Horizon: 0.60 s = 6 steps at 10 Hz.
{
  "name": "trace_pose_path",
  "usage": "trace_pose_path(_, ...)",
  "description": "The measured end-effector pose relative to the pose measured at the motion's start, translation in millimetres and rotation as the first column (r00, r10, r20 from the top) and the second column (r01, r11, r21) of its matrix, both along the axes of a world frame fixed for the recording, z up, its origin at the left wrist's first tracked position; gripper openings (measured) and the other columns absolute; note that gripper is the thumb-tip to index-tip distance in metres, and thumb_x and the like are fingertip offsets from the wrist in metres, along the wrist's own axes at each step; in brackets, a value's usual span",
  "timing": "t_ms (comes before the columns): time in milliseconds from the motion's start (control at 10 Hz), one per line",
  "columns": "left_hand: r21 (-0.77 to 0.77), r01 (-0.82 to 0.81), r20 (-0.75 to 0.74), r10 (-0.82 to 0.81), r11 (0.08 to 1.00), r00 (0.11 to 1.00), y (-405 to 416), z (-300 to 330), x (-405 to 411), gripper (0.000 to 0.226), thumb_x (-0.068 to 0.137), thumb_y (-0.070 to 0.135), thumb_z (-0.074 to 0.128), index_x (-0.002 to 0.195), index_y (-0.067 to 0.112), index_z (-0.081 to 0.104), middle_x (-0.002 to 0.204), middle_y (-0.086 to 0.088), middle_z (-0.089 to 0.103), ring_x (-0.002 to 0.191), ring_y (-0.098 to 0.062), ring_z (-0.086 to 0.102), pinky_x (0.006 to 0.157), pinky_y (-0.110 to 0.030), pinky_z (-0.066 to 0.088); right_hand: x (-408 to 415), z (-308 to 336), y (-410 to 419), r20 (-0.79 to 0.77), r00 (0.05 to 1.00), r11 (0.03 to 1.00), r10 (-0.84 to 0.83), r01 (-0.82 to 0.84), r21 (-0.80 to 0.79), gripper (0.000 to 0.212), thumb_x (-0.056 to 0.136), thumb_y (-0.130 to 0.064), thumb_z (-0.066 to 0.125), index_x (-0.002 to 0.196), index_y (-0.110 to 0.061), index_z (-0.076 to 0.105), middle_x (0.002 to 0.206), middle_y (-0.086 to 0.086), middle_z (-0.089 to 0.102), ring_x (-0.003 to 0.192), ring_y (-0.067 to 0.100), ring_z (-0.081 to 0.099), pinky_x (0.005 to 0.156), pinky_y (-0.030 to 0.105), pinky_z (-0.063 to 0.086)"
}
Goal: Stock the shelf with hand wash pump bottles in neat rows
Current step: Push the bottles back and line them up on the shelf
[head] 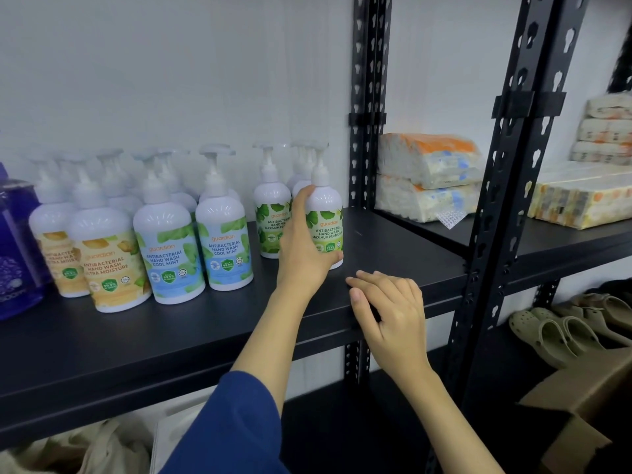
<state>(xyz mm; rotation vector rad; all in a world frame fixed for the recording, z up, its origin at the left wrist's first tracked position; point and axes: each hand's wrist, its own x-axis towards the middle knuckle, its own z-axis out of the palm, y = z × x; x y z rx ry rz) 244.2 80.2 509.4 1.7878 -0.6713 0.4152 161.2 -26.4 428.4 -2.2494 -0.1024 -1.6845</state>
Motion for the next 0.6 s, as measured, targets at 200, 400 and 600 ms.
trace_pose_path(200, 0.018, -0.015, 0.002, 0.015, 1.0, 1.0, 0.4, 0.1, -0.5, 0.105, 0.065, -0.002, 0.081, 0.141, 0.04, 0.022, 0.126, 0.014, 0.033, 0.116, -0.01, 0.042, 0.09, -0.029, 0.045, -0.6, 0.6, 0.3, -0.01, 1.0, 1.0, 0.0, 0.0, 0.001, 0.041, 0.098, -0.037, 0.041, 0.094, -0.015, 0.075, 0.099, -0.004, 0.071, 0.098, 0.013, 0.06, 0.09, 0.025, 0.037)
trace_pose_path(400, 0.111, -0.104, -0.002, 0.105, 0.988, 0.994, 0.1, 1.6, -6.4, 0.112, 0.068, 0.006, 0.082, 0.149, 0.029, 0.008, 0.145, -0.001, 0.031, 0.126, -0.016, 0.038, 0.099, -0.034, 0.039, -3.5, 4.0, 1.6, -0.046, 0.999, 1.0, -0.002, 0.002, 0.008, 0.04, 0.098, -0.037, 0.041, 0.096, -0.016, 0.074, 0.1, -0.004, 0.071, 0.1, 0.012, 0.059, 0.092, 0.023, 0.035)
trace_pose_path(600, 0.351, -0.176, 0.029, 0.177, 0.919, 0.984, 15.9, 6.1, -32.9, 0.083, 0.08, 0.025, 0.071, 0.146, 0.018, 0.022, 0.135, -0.008, 0.046, 0.121, -0.024, 0.047, 0.088, -0.035, 0.042, -15.8, 14.2, 8.4, -0.179, 0.983, 0.999, -0.03, 0.036, 0.029, 0.038, 0.093, -0.033, 0.041, 0.096, -0.015, 0.074, 0.101, -0.001, 0.072, 0.1, 0.015, 0.061, 0.092, 0.025, 0.035)
